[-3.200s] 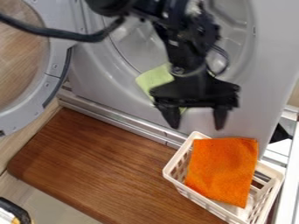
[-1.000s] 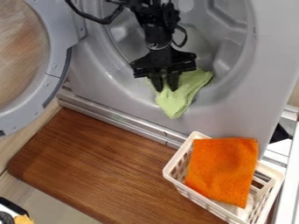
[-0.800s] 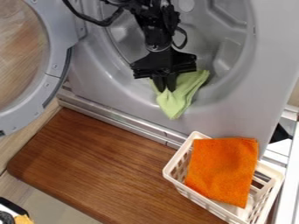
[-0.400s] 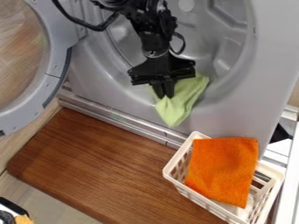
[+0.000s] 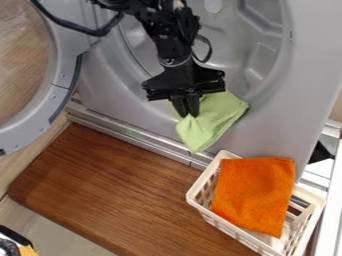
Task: Put the green cloth on the middle of the table
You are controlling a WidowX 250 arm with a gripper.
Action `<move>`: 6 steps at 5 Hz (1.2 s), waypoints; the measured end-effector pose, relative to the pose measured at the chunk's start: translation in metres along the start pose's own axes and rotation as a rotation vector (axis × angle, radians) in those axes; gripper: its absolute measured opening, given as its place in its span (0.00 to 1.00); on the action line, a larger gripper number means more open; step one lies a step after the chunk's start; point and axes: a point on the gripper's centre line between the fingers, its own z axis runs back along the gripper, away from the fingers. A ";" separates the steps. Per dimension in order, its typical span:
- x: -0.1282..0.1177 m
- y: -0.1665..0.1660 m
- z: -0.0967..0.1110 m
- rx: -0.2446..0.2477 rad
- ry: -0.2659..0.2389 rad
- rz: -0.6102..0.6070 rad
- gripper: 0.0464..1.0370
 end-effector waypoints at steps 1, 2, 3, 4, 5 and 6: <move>-0.018 0.006 0.023 -0.016 -0.020 0.010 0.03; -0.042 0.025 0.030 -0.012 -0.014 0.039 0.03; -0.061 0.044 0.028 0.000 -0.038 0.079 0.03; -0.067 0.053 0.018 0.015 -0.053 0.107 0.03; -0.070 0.053 0.001 -0.009 -0.058 0.125 0.03; -0.076 0.055 -0.029 -0.030 -0.059 0.126 0.03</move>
